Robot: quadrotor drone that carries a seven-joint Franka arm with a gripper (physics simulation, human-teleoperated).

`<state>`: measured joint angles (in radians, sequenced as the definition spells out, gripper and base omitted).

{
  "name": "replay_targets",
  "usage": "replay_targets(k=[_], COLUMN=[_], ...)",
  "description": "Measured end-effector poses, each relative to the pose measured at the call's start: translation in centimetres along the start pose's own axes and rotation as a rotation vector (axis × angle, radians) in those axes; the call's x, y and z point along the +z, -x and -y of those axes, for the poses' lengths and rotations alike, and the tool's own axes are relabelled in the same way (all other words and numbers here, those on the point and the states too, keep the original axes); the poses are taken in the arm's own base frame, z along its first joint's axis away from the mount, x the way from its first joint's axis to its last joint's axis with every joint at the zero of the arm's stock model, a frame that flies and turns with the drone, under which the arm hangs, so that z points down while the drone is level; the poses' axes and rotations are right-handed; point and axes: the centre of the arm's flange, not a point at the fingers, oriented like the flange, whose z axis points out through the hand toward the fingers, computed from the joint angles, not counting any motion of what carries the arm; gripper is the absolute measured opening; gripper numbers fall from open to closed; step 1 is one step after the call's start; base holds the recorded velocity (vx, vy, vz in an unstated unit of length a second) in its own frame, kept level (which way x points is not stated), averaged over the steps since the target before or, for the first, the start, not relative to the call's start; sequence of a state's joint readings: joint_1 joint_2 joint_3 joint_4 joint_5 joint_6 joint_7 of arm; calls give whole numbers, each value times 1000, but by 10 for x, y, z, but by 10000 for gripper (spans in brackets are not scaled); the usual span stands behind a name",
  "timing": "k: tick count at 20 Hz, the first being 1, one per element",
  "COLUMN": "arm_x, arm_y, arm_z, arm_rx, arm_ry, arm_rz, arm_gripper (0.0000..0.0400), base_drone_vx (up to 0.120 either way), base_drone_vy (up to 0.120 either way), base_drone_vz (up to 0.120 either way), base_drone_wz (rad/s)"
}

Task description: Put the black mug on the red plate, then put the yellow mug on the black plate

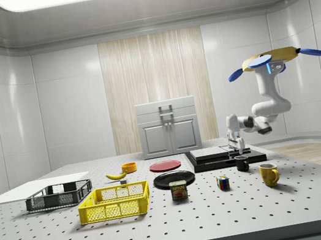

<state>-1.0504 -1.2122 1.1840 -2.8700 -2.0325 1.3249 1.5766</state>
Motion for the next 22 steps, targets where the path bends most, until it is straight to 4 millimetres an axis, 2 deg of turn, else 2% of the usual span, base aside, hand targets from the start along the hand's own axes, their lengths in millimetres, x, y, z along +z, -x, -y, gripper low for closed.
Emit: replay_targets(k=[12,22], arm_x=[33,40], arm_y=[-5,-1], arm_z=[-5,-9], arm_rx=[0,1], arm_ry=[0,0], arm_rz=[0,0], arm_gripper=[400,400], base_drone_vx=[0,0], base_drone_vy=[0,0], base_drone_vz=[0,0], base_drone_wz=[0,0])
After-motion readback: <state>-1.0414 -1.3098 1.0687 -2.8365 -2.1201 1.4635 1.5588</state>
